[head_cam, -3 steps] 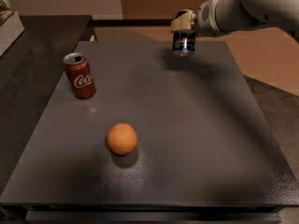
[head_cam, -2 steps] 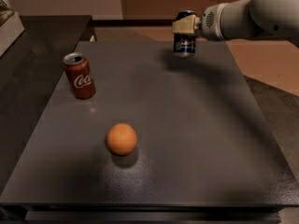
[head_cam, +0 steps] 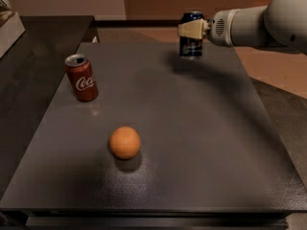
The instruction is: Place pepsi can upright
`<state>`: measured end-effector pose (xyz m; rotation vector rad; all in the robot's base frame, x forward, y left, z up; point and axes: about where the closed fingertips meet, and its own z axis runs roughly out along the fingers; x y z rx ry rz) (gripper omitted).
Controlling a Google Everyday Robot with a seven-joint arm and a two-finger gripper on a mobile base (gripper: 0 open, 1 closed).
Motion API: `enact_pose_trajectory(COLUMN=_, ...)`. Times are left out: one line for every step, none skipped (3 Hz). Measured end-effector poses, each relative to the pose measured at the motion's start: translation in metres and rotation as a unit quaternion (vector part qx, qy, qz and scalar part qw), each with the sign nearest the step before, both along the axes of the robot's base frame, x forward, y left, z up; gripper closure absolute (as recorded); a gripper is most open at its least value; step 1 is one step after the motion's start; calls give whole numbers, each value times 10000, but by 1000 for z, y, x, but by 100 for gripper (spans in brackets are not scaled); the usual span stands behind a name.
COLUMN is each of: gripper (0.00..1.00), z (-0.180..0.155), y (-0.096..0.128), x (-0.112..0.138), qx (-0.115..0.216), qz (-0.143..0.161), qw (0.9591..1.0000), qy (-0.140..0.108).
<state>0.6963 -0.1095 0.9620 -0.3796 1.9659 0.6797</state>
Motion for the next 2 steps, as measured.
enact_pose_trajectory(gripper=100, z=0, y=3, x=1, qx=-36, qz=230, qw=9996, qy=-159)
enact_pose_trajectory(gripper=100, z=0, y=6, x=1, qx=24, qz=706, qw=9963, qy=-485)
